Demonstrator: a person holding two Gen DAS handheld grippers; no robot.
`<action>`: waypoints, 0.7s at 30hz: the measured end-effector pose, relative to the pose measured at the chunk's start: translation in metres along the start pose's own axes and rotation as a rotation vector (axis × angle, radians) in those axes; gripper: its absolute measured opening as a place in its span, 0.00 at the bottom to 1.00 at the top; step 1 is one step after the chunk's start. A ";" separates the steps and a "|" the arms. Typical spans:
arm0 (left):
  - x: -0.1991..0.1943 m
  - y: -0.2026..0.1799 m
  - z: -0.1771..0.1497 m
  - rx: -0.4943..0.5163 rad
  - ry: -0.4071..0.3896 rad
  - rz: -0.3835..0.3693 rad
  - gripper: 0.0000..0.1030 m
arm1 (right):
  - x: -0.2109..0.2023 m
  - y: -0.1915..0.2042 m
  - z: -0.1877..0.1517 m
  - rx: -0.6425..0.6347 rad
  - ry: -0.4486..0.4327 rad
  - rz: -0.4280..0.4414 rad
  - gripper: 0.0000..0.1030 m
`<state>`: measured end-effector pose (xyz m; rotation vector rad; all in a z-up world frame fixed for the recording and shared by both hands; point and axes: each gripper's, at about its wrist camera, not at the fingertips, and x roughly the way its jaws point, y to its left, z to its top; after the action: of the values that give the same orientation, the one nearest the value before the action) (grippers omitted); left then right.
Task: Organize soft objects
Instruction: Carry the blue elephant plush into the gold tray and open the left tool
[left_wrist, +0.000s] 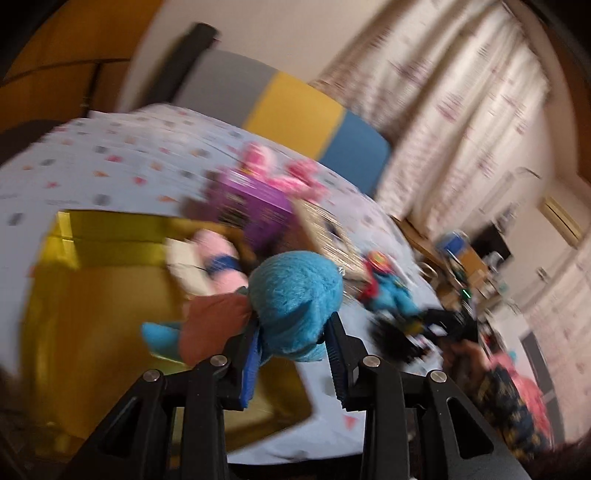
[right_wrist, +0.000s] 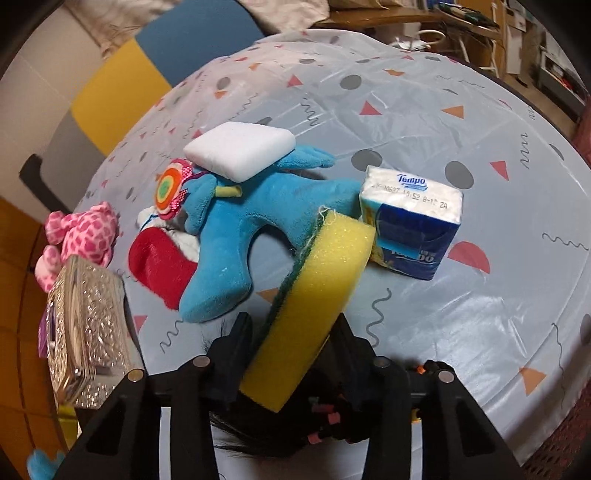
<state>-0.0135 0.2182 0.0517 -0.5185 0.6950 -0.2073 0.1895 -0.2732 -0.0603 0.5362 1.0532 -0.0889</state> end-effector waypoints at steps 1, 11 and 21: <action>-0.004 0.010 0.004 -0.022 -0.014 0.027 0.32 | 0.000 -0.003 0.000 -0.001 -0.004 0.015 0.42; -0.013 0.099 0.026 -0.276 -0.030 0.204 0.33 | -0.005 -0.009 0.002 0.022 -0.011 0.057 0.42; 0.039 0.122 0.047 -0.360 0.050 0.236 0.35 | -0.003 -0.002 0.003 -0.003 -0.017 0.041 0.42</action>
<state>0.0480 0.3266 -0.0027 -0.7702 0.8410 0.1308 0.1901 -0.2768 -0.0573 0.5535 1.0255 -0.0559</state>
